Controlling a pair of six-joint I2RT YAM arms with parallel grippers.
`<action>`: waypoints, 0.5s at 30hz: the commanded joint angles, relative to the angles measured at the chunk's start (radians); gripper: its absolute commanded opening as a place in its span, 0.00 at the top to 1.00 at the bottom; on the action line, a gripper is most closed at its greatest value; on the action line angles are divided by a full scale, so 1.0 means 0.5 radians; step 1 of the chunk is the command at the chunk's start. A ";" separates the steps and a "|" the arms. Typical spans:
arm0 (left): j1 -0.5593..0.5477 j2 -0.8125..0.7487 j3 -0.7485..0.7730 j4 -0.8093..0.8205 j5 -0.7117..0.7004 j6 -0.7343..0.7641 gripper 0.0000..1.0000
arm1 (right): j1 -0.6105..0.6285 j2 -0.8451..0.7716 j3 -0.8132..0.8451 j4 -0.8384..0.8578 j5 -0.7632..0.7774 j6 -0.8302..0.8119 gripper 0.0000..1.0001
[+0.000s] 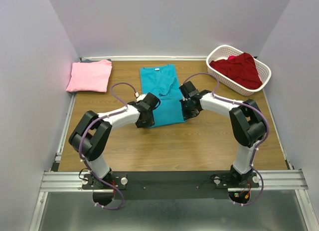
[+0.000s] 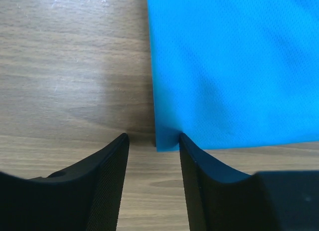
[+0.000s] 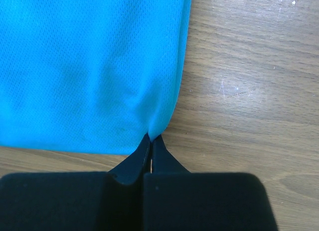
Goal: Fold and stack the t-shirts
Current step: Fold the tshirt
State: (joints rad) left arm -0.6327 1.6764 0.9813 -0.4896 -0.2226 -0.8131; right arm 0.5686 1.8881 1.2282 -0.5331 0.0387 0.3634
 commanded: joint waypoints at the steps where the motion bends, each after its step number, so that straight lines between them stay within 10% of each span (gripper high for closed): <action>1: -0.035 0.163 0.031 -0.101 -0.052 -0.009 0.48 | 0.019 0.166 -0.161 -0.173 0.051 -0.061 0.99; 15: -0.072 0.338 -0.027 -0.092 0.132 0.071 0.82 | 0.019 0.123 -0.177 -0.164 0.051 -0.058 0.99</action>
State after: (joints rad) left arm -0.6586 1.7363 1.0363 -0.4946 -0.2134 -0.7876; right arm 0.5686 1.8797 1.2156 -0.5198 0.0383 0.3573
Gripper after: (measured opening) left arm 0.215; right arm 0.012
